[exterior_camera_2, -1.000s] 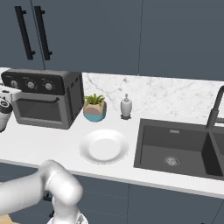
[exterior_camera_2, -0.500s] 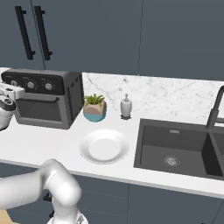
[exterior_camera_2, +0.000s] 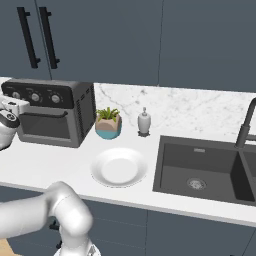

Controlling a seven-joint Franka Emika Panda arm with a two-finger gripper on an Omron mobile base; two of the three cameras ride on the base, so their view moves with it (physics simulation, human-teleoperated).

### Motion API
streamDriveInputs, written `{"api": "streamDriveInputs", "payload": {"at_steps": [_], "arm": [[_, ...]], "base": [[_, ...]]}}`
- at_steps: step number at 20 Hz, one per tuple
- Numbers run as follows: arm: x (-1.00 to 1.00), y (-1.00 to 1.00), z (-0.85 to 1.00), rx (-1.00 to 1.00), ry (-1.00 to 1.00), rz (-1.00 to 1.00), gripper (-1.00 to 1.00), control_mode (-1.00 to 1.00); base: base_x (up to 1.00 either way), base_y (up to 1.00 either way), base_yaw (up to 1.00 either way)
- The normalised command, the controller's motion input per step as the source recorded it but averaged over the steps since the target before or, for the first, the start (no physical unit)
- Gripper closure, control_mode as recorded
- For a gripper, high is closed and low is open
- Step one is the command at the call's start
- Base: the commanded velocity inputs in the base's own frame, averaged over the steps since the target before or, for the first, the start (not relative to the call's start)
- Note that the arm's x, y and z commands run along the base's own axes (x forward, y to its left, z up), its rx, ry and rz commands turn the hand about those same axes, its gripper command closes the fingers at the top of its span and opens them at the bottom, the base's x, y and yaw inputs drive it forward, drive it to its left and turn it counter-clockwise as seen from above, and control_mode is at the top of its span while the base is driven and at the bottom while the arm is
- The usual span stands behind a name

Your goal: Pick up the kebab skewer and baguette bread, and place them inside the toaster oven. Close the toaster oven door and start by setting the timer.

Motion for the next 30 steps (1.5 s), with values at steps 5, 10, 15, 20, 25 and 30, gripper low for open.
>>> {"api": "streamDriveInputs", "payload": {"at_steps": [5, 10, 15, 20, 25, 30], "arm": [[0.10, 0.00, 0.00, 0.00, 0.00, 0.00, -1.00, -1.00], [0.01, 0.06, 0.00, 0.00, 0.00, 0.00, -1.00, -1.00], [0.03, 0.12, 0.00, 0.00, 0.00, 0.00, -1.00, -1.00], [0.06, 0.06, -0.01, 0.00, 0.00, 0.00, -1.00, -1.00], [0.02, 0.00, -0.05, 0.00, 0.00, 0.00, -1.00, -1.00], [0.04, 0.00, -0.09, 0.00, 0.00, 0.00, -1.00, -1.00]], "base": [[0.00, 0.00, 0.00], [0.00, 0.00, 0.00], [0.00, 0.00, 0.00], [0.00, 0.00, 0.00], [0.00, 0.00, 0.00], [0.00, 0.00, 0.00]]}}
